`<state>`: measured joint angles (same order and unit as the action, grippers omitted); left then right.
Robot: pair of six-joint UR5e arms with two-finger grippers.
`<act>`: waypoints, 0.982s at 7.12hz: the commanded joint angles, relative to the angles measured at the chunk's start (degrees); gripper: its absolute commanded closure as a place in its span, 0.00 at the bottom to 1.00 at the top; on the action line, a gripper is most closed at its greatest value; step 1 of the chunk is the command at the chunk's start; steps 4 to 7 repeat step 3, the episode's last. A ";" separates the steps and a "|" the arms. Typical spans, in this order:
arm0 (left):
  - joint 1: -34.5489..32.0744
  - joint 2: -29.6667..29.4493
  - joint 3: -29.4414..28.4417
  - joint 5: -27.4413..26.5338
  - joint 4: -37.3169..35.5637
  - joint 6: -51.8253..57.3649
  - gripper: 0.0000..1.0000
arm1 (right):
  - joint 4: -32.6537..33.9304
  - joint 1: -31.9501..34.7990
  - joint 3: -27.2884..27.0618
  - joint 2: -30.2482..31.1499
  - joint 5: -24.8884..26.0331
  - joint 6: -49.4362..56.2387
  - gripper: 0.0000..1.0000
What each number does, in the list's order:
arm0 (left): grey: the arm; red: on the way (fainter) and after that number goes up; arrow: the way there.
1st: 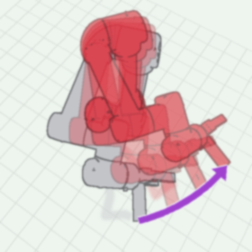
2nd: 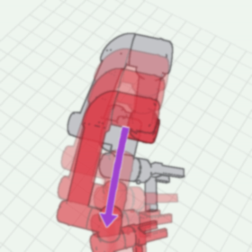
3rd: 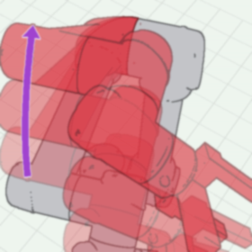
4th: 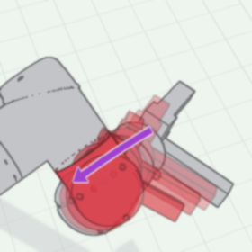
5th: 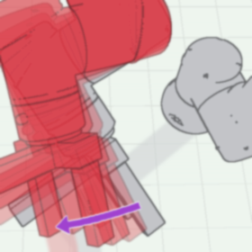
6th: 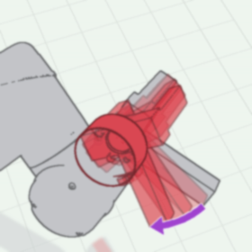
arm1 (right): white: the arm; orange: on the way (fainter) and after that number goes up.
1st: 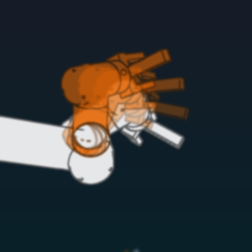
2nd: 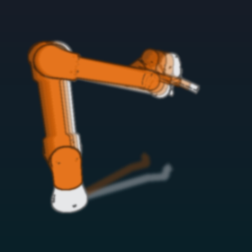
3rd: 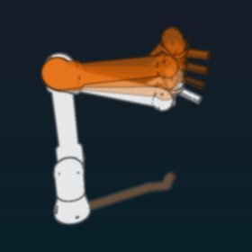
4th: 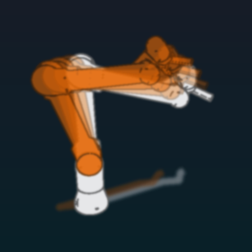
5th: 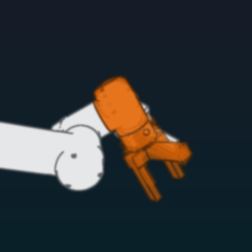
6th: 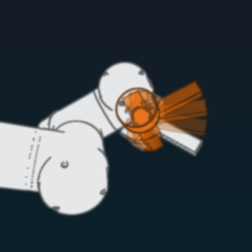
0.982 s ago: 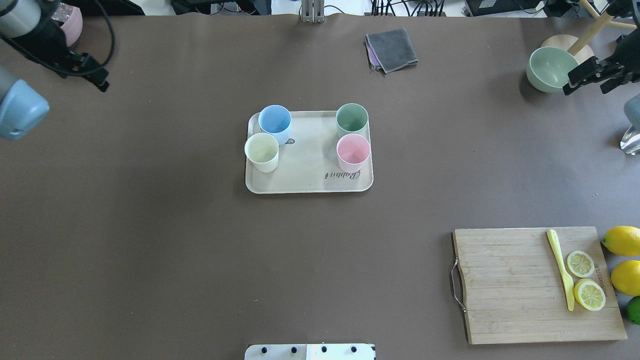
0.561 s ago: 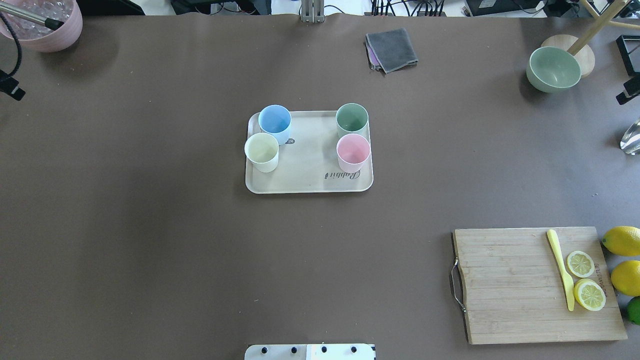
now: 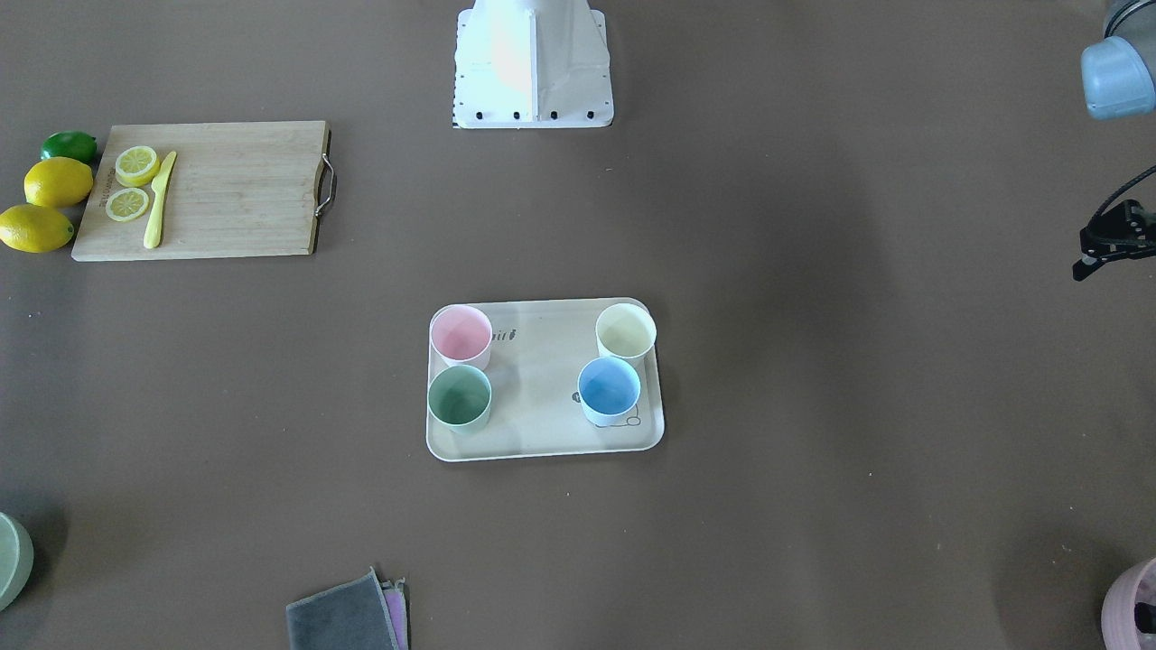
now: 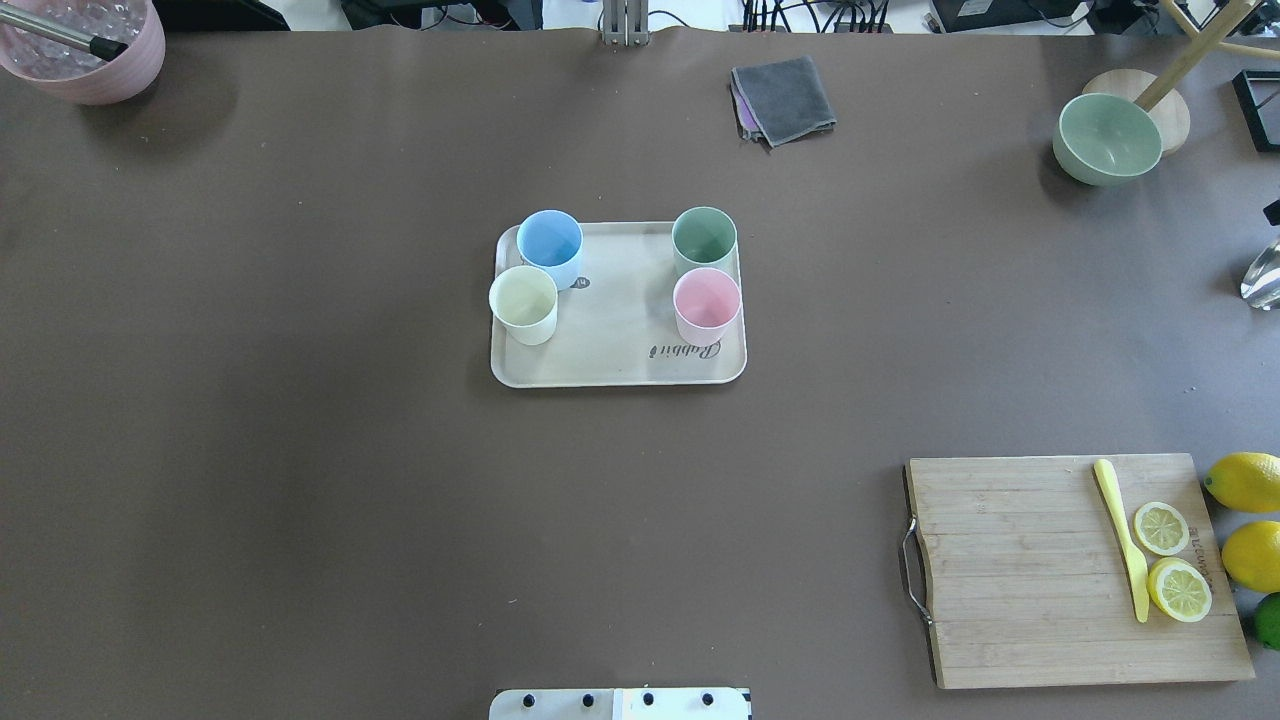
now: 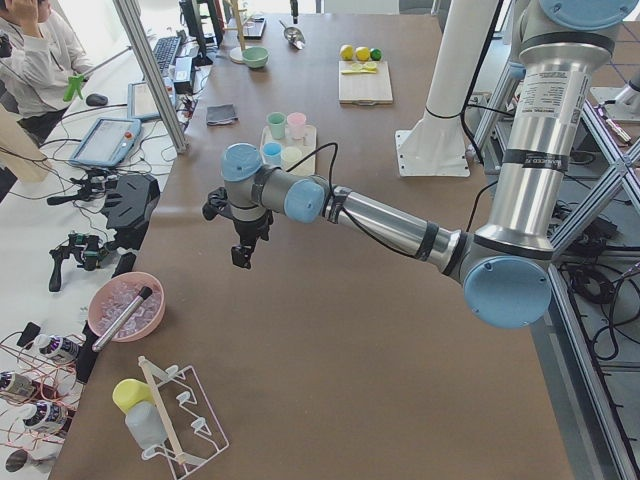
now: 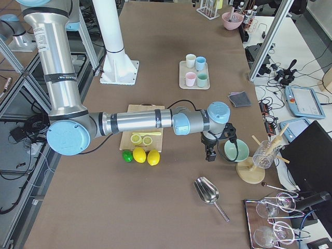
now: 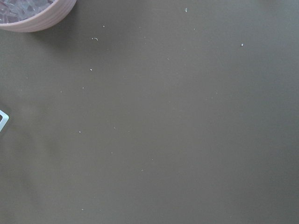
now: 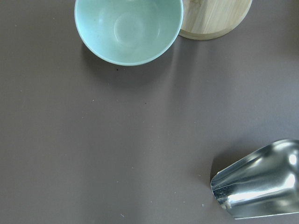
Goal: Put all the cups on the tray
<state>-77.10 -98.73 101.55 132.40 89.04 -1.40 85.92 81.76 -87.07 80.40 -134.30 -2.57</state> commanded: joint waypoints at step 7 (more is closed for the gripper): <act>-0.07 0.46 0.23 0.05 0.87 0.26 0.02 | -0.05 -0.02 -0.12 -0.33 0.00 -0.07 0.00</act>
